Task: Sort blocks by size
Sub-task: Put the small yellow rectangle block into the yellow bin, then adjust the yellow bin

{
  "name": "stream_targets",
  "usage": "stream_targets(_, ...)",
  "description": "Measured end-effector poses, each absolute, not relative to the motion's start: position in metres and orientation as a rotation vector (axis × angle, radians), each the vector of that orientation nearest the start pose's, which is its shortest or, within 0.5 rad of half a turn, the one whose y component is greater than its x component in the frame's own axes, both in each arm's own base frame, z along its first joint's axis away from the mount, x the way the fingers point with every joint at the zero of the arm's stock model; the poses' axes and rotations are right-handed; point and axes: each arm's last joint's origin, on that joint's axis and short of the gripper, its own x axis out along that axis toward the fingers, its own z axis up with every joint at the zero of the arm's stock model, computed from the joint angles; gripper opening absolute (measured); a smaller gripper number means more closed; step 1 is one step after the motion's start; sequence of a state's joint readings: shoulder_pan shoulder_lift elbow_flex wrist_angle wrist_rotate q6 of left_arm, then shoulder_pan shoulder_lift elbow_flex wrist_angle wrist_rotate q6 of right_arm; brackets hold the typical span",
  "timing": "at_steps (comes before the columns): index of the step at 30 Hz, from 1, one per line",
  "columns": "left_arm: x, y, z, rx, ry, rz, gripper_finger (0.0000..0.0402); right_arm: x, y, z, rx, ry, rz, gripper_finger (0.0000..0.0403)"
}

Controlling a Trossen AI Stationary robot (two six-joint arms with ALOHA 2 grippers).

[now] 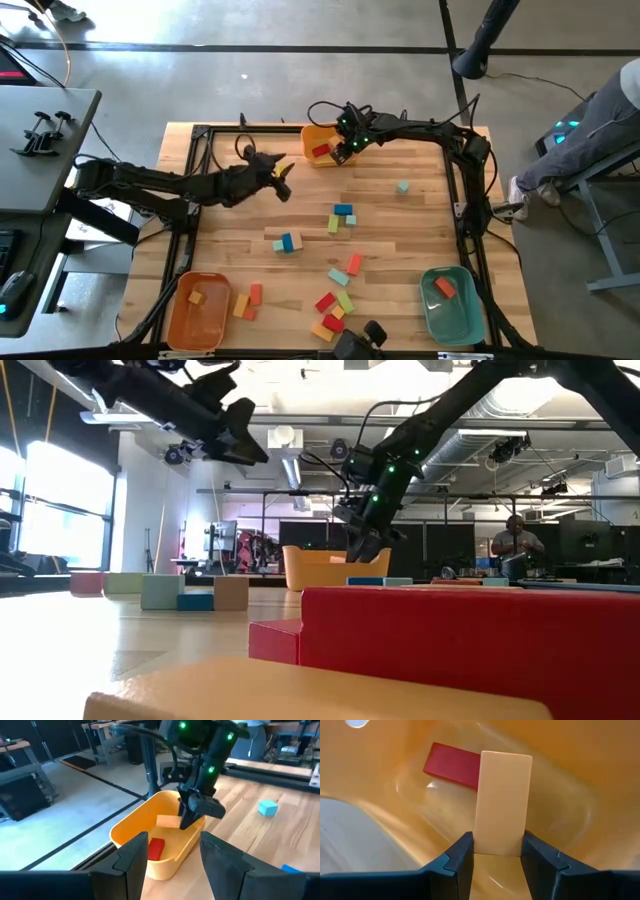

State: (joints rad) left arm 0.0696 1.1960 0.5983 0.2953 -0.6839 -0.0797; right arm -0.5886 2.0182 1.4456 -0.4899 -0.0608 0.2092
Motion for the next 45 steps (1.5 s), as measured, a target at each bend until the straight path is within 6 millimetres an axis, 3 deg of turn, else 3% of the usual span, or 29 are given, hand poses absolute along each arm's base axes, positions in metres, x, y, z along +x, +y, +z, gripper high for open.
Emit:
stream_targets(9,0.244,0.033,0.238,-0.051,0.212,0.756,0.0165,0.349,-0.233,0.174,0.471,0.983,-0.632,0.0140)
stream_targets(18,0.246,0.024,0.240,-0.067,0.184,0.717,0.0165,0.351,-0.235,0.150,0.470,1.047,-0.642,0.0166)
stream_targets(24,0.246,0.023,0.239,-0.066,0.186,0.713,0.0165,0.354,-0.237,0.152,0.439,1.027,-0.611,0.0190)
stream_targets(32,0.246,0.024,0.237,-0.060,0.216,0.697,0.0165,0.359,-0.245,0.179,0.397,1.008,-0.593,0.0235)
stream_targets(38,0.250,0.037,0.225,-0.107,0.336,0.363,0.0156,0.375,-0.232,0.196,0.300,0.966,-0.394,0.0236)
stream_targets(41,0.256,0.044,0.215,-0.053,0.381,0.323,0.0150,0.388,-0.217,0.227,0.164,0.802,-0.345,0.0236)
stream_targets(45,0.265,0.059,0.196,-0.016,0.423,0.362,0.0145,0.381,-0.205,0.264,-0.048,0.756,-0.385,0.0236)
